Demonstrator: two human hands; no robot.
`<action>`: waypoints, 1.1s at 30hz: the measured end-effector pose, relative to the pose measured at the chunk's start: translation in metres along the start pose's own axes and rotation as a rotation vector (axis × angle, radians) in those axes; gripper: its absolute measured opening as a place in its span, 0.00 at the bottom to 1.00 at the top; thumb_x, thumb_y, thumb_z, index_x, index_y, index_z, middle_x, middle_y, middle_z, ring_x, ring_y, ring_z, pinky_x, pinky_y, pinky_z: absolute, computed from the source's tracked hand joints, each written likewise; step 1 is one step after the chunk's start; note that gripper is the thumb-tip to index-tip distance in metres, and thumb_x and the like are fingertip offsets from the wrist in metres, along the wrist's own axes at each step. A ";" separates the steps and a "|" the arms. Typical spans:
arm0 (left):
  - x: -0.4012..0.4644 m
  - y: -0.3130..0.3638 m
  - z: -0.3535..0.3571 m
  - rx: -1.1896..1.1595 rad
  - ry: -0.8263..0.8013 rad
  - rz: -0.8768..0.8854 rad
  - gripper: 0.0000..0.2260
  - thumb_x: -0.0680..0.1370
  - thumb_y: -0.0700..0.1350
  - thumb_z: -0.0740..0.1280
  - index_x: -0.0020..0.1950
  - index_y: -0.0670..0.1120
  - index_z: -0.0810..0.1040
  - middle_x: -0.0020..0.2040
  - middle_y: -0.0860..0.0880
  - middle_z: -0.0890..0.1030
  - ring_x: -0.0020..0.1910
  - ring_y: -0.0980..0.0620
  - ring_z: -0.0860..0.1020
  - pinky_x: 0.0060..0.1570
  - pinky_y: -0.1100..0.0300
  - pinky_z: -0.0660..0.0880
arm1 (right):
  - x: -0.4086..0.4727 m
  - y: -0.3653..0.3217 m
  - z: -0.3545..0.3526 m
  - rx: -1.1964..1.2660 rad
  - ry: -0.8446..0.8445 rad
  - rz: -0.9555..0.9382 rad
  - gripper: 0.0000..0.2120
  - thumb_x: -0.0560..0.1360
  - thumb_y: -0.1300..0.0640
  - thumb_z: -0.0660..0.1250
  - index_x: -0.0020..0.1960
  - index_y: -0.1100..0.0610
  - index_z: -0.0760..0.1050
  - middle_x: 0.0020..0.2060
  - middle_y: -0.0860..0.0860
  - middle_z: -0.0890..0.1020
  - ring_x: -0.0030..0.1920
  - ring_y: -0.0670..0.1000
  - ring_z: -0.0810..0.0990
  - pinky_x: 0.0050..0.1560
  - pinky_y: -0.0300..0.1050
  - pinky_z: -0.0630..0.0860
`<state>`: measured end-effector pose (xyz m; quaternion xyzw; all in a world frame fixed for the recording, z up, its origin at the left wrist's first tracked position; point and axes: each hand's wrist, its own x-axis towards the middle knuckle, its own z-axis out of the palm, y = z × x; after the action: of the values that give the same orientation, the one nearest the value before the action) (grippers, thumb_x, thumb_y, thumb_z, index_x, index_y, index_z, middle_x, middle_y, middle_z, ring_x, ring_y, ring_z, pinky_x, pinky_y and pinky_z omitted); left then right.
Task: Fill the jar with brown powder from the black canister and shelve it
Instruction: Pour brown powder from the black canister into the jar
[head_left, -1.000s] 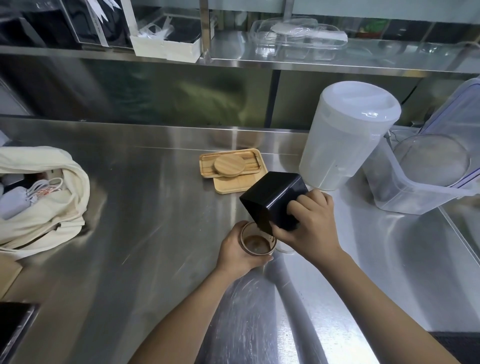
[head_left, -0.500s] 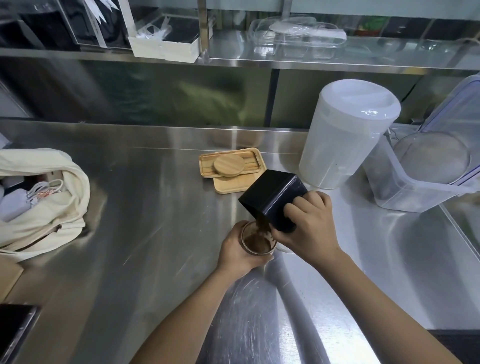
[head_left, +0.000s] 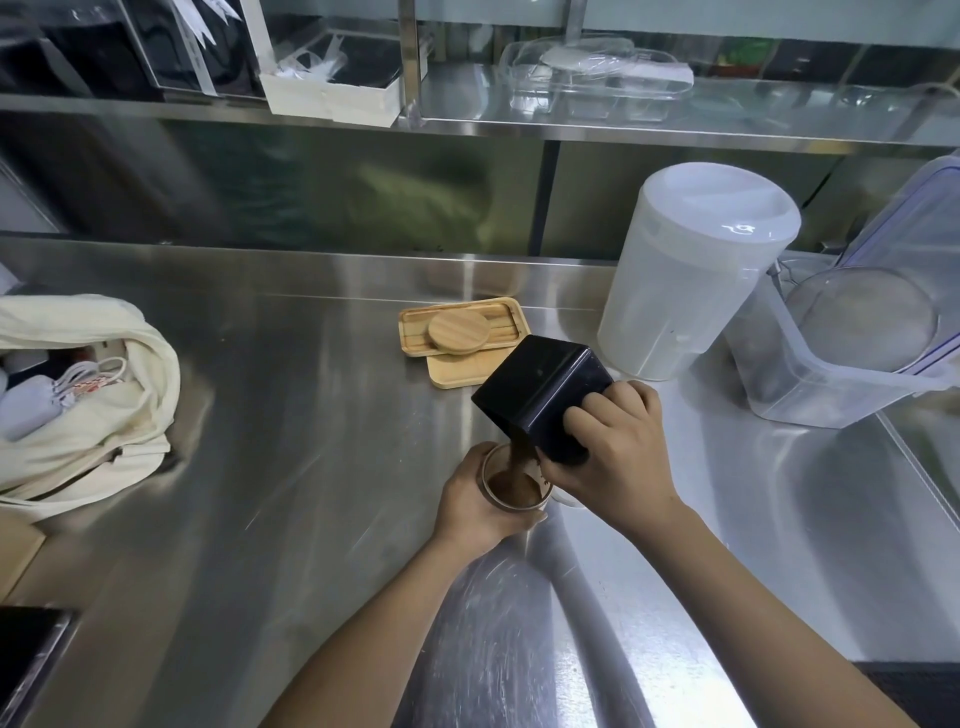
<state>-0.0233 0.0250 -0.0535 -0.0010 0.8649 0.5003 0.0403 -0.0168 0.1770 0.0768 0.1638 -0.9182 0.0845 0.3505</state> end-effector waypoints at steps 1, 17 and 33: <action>0.000 0.000 0.000 -0.007 0.001 -0.001 0.33 0.52 0.62 0.79 0.51 0.75 0.66 0.48 0.69 0.78 0.50 0.70 0.77 0.46 0.79 0.70 | 0.000 0.000 0.000 -0.004 -0.001 -0.003 0.14 0.66 0.53 0.71 0.29 0.59 0.69 0.26 0.53 0.72 0.31 0.57 0.69 0.42 0.50 0.69; 0.003 -0.004 0.002 -0.037 -0.044 0.013 0.33 0.53 0.61 0.80 0.54 0.63 0.70 0.51 0.65 0.78 0.53 0.66 0.77 0.51 0.76 0.72 | -0.006 0.001 -0.003 -0.004 0.049 -0.043 0.16 0.65 0.52 0.74 0.31 0.56 0.68 0.27 0.52 0.71 0.33 0.54 0.67 0.43 0.47 0.64; 0.005 -0.008 0.003 0.014 -0.055 0.003 0.33 0.54 0.62 0.81 0.53 0.71 0.67 0.51 0.70 0.76 0.52 0.70 0.76 0.47 0.80 0.69 | -0.009 0.001 -0.002 -0.019 0.019 -0.023 0.13 0.66 0.52 0.72 0.32 0.57 0.69 0.28 0.52 0.73 0.34 0.55 0.69 0.45 0.48 0.64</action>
<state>-0.0279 0.0236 -0.0622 0.0144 0.8670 0.4940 0.0634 -0.0092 0.1811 0.0721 0.1700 -0.9137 0.0732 0.3619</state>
